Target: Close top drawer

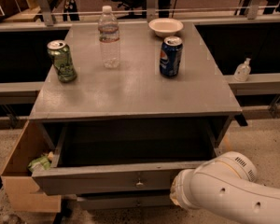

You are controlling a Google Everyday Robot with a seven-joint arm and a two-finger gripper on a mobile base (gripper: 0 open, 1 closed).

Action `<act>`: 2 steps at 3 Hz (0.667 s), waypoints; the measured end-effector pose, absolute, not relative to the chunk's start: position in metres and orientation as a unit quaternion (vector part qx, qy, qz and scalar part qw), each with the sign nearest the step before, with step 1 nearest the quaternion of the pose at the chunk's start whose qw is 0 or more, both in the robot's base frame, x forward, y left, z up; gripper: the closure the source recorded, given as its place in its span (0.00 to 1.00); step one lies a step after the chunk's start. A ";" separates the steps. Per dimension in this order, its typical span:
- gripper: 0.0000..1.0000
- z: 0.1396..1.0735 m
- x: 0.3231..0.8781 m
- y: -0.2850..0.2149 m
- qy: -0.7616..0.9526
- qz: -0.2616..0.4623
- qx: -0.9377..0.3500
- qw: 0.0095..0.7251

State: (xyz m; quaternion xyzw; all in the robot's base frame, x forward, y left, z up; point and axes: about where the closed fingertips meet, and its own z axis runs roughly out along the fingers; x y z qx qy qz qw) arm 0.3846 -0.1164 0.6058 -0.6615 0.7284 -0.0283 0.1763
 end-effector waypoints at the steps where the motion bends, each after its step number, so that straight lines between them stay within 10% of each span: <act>1: 1.00 0.609 0.414 -0.109 0.716 -0.041 -0.672 0.185; 2: 1.00 0.610 0.425 -0.105 0.710 -0.046 -0.677 0.189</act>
Offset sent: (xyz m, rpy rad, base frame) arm 0.1925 0.0588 -0.0170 -0.0349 -0.1247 0.1698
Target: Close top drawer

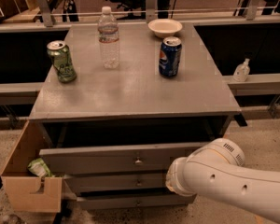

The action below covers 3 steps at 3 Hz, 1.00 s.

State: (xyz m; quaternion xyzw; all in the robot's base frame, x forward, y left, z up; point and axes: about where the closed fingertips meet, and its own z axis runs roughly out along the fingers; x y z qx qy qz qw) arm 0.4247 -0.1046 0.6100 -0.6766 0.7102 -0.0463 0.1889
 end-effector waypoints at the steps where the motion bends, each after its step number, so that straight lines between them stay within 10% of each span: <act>1: 1.00 0.603 0.461 -0.095 0.700 -0.047 -0.686 0.193; 3: 1.00 0.590 0.504 -0.082 0.686 -0.045 -0.699 0.195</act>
Offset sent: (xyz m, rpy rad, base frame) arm 0.2059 0.0515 -0.0517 0.0104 -0.0274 0.1545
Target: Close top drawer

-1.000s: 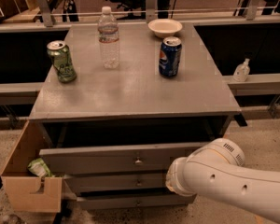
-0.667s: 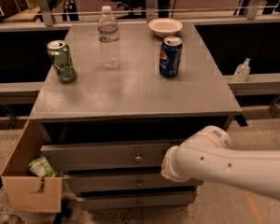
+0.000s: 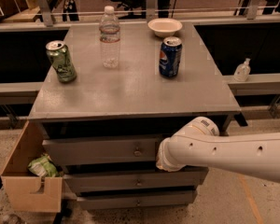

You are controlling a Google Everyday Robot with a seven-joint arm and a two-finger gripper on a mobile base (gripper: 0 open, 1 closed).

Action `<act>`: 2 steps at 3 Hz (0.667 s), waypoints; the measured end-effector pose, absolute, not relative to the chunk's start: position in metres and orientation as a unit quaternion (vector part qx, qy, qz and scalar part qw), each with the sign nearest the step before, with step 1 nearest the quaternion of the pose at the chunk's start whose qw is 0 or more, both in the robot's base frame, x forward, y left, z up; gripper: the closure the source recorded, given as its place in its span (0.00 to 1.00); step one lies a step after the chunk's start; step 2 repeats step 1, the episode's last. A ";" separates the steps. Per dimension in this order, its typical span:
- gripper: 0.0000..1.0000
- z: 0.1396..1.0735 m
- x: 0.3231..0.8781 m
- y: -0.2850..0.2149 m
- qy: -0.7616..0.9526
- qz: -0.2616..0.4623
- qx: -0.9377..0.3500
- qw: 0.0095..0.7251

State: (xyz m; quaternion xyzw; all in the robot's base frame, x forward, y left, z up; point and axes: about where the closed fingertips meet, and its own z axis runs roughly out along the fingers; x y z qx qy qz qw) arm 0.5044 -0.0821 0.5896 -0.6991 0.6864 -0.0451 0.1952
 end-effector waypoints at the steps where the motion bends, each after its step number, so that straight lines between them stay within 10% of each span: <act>1: 1.00 0.584 0.522 -0.077 0.682 -0.043 -0.703 0.198; 2: 1.00 0.584 0.522 -0.077 0.682 -0.043 -0.703 0.198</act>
Offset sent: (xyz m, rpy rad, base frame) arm 0.0000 0.0000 0.0000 0.0000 0.0000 0.0000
